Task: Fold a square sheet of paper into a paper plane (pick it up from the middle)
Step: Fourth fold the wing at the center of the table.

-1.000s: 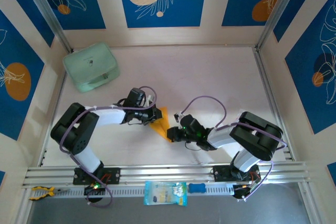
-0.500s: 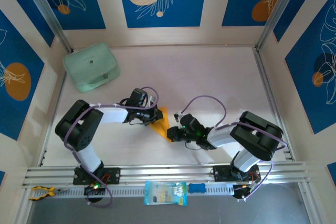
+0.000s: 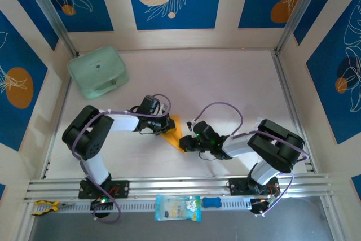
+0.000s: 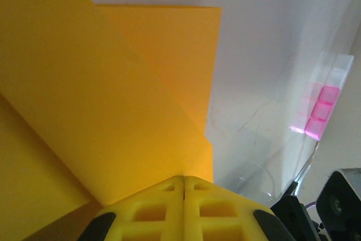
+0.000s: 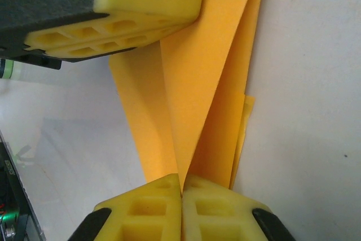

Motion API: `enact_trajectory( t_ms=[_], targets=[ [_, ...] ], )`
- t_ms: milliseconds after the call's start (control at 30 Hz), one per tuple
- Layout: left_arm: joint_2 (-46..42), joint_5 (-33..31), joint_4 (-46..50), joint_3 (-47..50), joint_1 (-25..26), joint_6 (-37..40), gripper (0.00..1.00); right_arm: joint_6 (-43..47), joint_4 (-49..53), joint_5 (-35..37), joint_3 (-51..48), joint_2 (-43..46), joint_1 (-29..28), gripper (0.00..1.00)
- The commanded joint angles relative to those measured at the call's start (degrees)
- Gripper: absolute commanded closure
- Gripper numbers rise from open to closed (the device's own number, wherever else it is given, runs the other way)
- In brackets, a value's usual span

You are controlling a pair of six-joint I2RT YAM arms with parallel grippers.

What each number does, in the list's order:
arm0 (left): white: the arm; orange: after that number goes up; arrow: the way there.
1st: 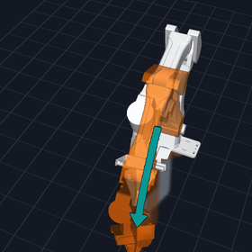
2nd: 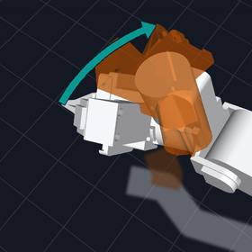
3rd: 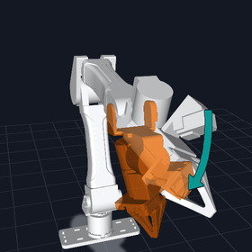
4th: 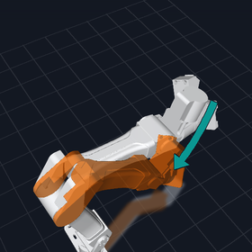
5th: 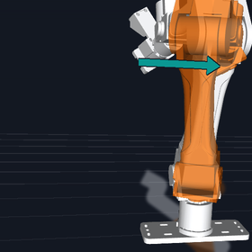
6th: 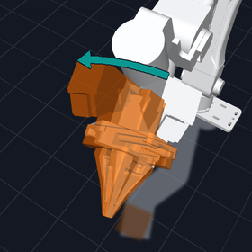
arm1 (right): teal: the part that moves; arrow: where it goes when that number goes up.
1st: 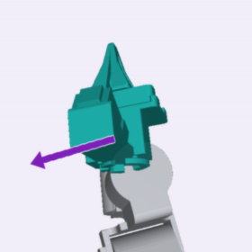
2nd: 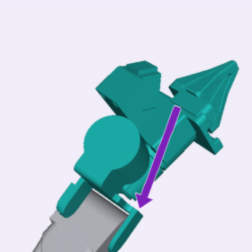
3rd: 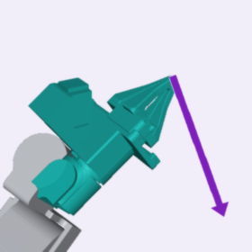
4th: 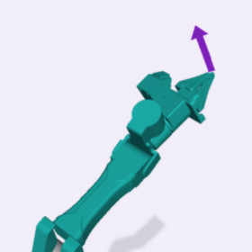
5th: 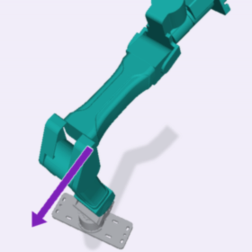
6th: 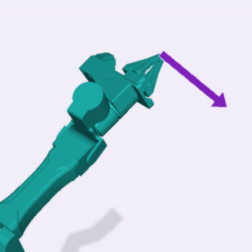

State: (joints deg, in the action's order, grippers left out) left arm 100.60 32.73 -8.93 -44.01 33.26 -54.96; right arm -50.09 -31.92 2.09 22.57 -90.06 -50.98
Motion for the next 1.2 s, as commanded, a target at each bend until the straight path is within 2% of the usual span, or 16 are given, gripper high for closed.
enact_trajectory(
  t_ms=[0,800,1167],
  targets=[
    [0.9,-1.0,1.5,-1.3,0.4,1.7,0.97,-0.8,8.5,-0.4,-0.4,-1.3,0.6,0.92],
    [3.4,-2.1,3.7,-2.1,0.3,3.5,0.97,-1.6,9.9,-1.5,0.1,-1.7,1.2,0.92],
    [4.7,-1.7,4.5,-2.7,0.4,4.9,0.97,-1.9,10.3,-2.6,0.4,0.1,1.3,0.88]
  ],
)
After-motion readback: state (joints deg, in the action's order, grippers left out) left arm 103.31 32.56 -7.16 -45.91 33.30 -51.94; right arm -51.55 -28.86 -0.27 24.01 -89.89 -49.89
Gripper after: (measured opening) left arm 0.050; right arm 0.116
